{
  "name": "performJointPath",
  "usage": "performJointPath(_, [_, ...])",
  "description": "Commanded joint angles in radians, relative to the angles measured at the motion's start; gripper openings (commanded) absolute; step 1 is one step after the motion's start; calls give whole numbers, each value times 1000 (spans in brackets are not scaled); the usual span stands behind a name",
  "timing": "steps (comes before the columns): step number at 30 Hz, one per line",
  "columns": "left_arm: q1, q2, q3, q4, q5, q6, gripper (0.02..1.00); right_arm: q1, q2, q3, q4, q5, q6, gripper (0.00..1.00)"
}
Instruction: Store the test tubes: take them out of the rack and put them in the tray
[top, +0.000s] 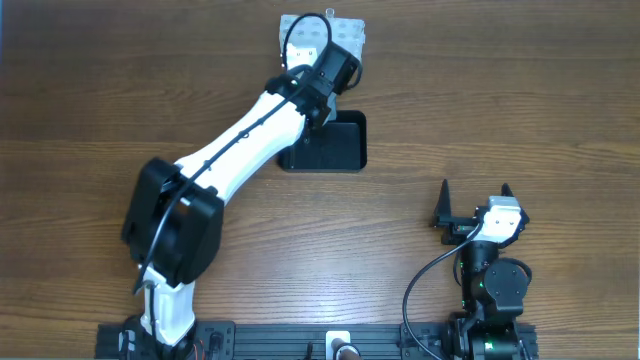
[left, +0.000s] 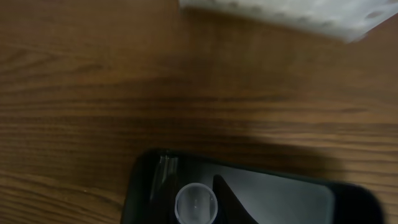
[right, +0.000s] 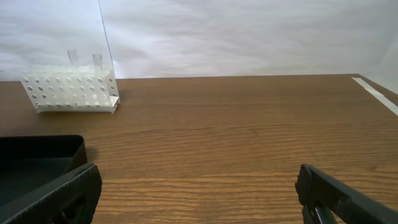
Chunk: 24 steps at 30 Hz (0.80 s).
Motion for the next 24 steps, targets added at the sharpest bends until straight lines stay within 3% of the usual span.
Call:
performJointPath(1, [1, 29, -9, 13, 5, 12, 132, -7, -10, -6, -4, -8, 7, 993])
performJointPath(18, [1, 74, -9, -19, 36, 12, 165, -7, -10, -6, -4, -8, 7, 993])
performJointPath(24, [0, 73, -9, -32, 43, 12, 264, -7, -10, -6, -4, -8, 7, 991])
